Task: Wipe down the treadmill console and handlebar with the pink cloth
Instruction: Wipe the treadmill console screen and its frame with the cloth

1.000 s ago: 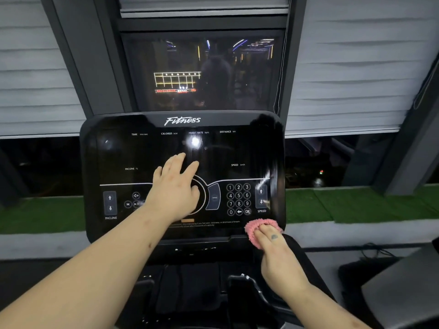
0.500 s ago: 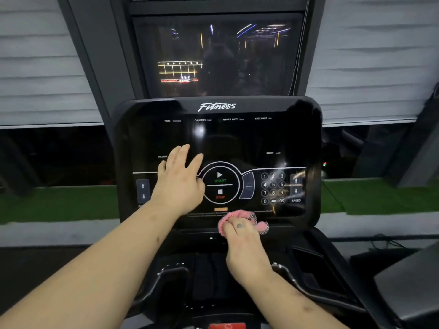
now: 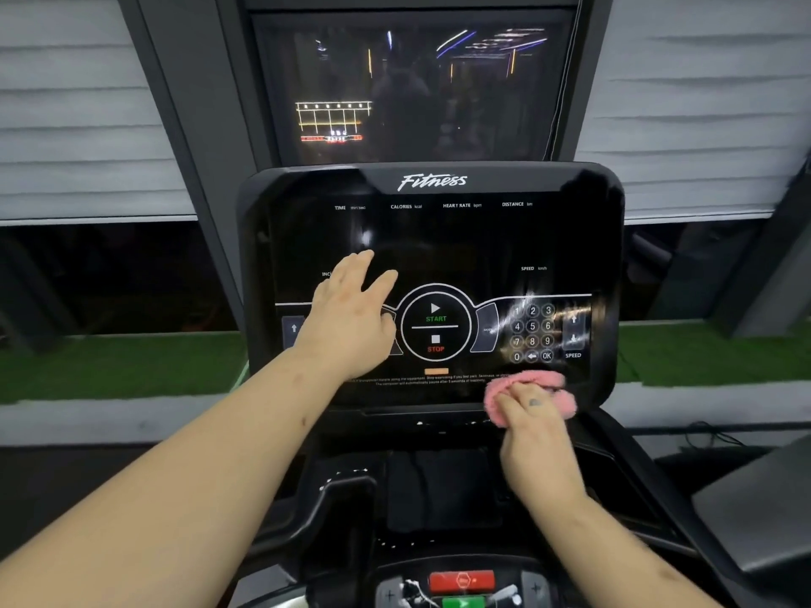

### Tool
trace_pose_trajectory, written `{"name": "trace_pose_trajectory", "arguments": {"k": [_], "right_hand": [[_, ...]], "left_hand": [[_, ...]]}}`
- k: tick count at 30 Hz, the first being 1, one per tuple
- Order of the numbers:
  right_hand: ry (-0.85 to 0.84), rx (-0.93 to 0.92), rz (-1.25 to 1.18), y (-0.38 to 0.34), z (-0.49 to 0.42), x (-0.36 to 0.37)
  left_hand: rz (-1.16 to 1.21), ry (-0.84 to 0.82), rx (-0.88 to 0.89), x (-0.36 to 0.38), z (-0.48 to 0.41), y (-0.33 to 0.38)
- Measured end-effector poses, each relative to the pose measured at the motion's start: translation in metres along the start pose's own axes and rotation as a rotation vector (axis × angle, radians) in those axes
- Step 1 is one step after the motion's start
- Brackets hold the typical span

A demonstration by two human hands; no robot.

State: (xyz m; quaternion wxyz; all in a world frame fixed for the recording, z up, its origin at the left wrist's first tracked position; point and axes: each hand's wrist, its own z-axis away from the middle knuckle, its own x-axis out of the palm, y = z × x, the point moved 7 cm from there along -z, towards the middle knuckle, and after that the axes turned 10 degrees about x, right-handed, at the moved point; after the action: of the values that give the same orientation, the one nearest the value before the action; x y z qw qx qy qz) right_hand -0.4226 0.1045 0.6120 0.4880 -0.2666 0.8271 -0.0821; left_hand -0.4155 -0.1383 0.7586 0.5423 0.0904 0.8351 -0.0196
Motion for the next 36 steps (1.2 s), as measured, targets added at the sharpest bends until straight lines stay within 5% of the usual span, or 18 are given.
{"name": "trace_pose_trajectory", "arguments": {"k": [9,14,30,36], "right_hand": [[-0.445,-0.395,0.245,-0.137,0.013,0.067],[-0.455,-0.396,0.175,-0.178,0.015,0.066],[-0.309,-0.420,0.254,-0.023,-0.025,-0.019],[-0.372,-0.355,0.162,-0.035,-0.026,-0.007]], "left_hand": [[-0.047,0.044,-0.072,-0.016,0.023,-0.042],[-0.064,0.074,-0.080,-0.028,0.034,-0.055],[-0.090,0.029,-0.157,-0.011,0.056,-0.072],[-0.078,-0.027,-0.159,0.000,0.058,-0.070]]}}
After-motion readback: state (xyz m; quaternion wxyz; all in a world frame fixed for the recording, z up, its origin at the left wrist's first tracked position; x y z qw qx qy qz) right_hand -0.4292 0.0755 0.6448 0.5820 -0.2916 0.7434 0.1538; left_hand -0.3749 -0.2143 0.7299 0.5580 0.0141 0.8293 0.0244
